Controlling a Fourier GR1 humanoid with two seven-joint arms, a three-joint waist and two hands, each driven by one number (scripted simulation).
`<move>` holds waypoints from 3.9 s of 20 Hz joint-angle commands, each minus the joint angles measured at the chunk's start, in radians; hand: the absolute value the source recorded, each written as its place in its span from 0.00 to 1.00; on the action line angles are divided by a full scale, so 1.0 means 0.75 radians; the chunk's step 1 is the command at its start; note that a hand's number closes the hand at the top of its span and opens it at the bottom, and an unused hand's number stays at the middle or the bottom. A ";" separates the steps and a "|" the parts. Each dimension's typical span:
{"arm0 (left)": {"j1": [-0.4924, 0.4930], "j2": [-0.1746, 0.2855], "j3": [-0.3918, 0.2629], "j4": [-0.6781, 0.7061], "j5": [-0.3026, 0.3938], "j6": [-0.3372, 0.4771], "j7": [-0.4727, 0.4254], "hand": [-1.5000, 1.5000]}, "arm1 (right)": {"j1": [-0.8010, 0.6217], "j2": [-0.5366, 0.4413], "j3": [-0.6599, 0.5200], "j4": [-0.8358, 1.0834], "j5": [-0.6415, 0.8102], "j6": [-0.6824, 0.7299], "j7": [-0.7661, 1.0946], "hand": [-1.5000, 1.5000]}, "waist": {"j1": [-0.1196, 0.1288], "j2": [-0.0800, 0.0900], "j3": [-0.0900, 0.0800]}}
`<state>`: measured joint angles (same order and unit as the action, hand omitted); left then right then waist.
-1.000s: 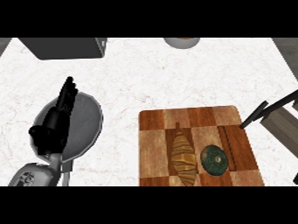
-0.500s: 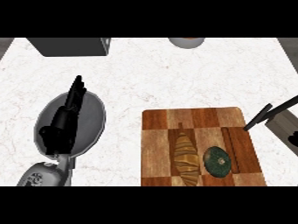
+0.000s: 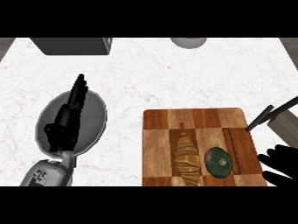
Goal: Pick the squash from the cutting board and place it in the tiered basket
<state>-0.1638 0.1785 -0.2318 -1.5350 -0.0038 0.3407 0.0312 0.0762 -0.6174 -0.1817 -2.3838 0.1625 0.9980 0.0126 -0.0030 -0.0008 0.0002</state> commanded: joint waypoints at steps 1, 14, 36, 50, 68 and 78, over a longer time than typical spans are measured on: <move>0.001 -0.038 -0.013 0.027 -0.041 0.002 -0.020 0.50 | 0.086 0.019 0.048 -0.095 0.115 0.080 0.005 0.00 | -0.005 0.000 0.000; 0.067 0.001 0.059 -0.093 -0.018 -0.098 0.040 0.50 | 0.031 -0.037 0.178 0.083 0.539 -0.100 -0.182 0.00 | 0.008 0.000 0.001; 0.077 -0.116 0.078 -0.102 -0.126 -0.114 0.051 0.50 | 0.037 0.071 0.336 0.349 1.047 -0.441 -0.481 0.00 | 0.005 0.000 0.000; 0.114 -0.123 0.146 -0.082 -0.153 -0.170 -0.014 0.50 | 0.028 0.097 0.346 0.644 1.167 -0.567 -0.742 0.00 | 0.005 0.001 0.000; -0.032 -0.184 0.189 -0.052 -0.207 -0.186 0.101 0.50 | -0.082 0.348 0.555 0.693 1.363 -0.488 -0.532 0.00 | 0.004 0.001 0.000; 0.013 -0.197 0.212 -0.018 -0.222 -0.204 0.028 0.50 | -0.121 0.402 0.543 0.865 1.407 -0.591 -0.598 0.00 | 0.005 0.001 0.000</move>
<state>-0.1208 0.0432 -0.0812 -1.5671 -0.1592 0.1763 0.0312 0.0234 -0.3586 0.2002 -1.8095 1.1876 0.5932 -0.4397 -0.0001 -0.0003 -0.0001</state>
